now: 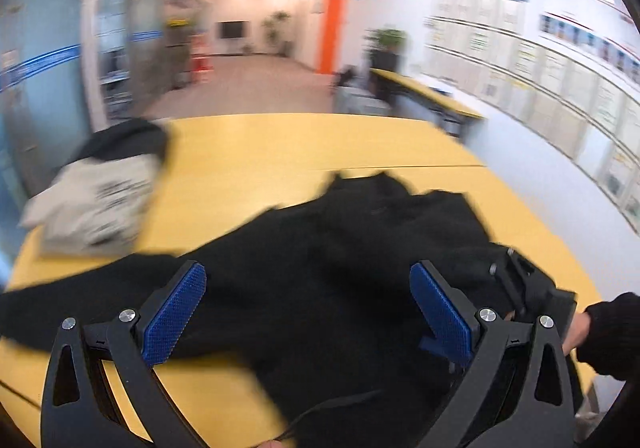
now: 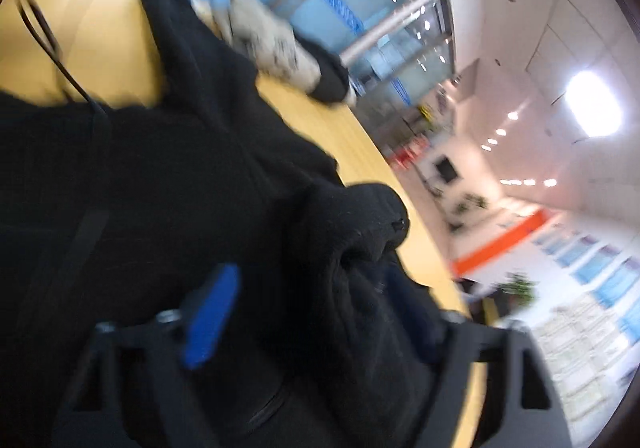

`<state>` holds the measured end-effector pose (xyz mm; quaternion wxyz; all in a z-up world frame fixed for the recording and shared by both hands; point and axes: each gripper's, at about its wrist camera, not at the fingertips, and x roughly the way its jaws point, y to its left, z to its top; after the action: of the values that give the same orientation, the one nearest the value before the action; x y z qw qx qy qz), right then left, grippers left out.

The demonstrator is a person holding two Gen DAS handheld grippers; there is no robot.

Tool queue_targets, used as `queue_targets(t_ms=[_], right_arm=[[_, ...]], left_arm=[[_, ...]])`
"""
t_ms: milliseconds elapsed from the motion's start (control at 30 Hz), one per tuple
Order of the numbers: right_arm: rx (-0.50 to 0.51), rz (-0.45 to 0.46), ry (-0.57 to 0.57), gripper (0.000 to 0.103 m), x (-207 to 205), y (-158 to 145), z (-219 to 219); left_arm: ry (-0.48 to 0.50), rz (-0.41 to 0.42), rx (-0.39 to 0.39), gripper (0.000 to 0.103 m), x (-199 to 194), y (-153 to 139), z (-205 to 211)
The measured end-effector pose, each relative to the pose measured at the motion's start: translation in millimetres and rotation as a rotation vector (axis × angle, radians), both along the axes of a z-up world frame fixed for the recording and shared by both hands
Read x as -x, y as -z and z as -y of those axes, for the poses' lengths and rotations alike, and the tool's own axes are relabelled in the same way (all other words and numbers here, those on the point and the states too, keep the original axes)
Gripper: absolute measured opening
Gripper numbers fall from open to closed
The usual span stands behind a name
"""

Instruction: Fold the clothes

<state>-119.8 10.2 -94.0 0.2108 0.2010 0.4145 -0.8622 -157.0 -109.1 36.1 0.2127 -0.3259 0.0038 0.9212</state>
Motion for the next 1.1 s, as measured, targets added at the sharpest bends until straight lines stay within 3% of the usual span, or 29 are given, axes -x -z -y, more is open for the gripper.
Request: queue_targets(t_ms=[100, 167, 333, 400, 433, 467, 567, 667, 733, 833, 867, 933, 1100], right_arm=[[-0.005, 0.014, 0.112, 0.088, 11.8, 4.2, -51.1], [-0.023, 0.021, 0.202, 0.088, 22.8, 9.7, -86.3], [-0.07, 0.044, 0.418, 0.083, 49.1, 25.2, -169.1], [-0.088, 0.068, 0.476, 0.053, 56.8, 35.7, -189.5], [-0.048, 0.073, 0.513, 0.024, 58.4, 34.9, -199.7], [0.017, 0.075, 0.553, 0.019, 59.0, 31.0, -210.0], [0.354, 0.075, 0.687, 0.019, 50.2, 10.5, -253.4], [0.545, 0.162, 0.791, 0.02, 45.7, 18.0, -288.4], [0.562, 0.213, 0.822, 0.025, 44.6, 25.1, -298.2], [0.568, 0.227, 0.894, 0.066, 50.9, 20.9, -308.0], [0.604, 0.262, 0.927, 0.072, 55.3, 19.0, -315.9], [0.65, 0.32, 0.942, 0.072, 55.4, 14.0, -325.9], [0.542, 0.285, 0.811, 0.073, 34.9, -37.5, -287.1]], left_arm=[[0.147, 0.042, -0.076, 0.103, 38.2, 6.6, -64.0], [0.216, 0.109, -0.131, 0.103, 69.1, 26.4, -106.9], [0.248, 0.227, -0.168, 0.103, 116.0, 93.0, -181.8], [0.242, 0.242, -0.167, 0.103, 121.7, 111.6, -195.8], [0.218, 0.241, -0.171, 0.103, 120.4, 123.6, -196.9], [0.199, 0.239, -0.193, 0.103, 119.2, 129.0, -192.8], [0.176, 0.204, -0.258, 0.103, 104.6, 134.2, -170.8], [0.127, 0.172, -0.263, 0.103, 81.9, 139.6, -136.3], [0.064, 0.176, -0.238, 0.103, 74.8, 143.3, -116.1], [-0.052, 0.183, -0.195, 0.103, 67.4, 146.2, -81.6], [-0.085, 0.179, -0.199, 0.103, 64.0, 144.7, -65.2], [-0.139, 0.176, -0.204, 0.103, 59.1, 142.3, -36.9], [-0.206, 0.158, -0.165, 0.103, 31.9, 133.2, 25.8]])
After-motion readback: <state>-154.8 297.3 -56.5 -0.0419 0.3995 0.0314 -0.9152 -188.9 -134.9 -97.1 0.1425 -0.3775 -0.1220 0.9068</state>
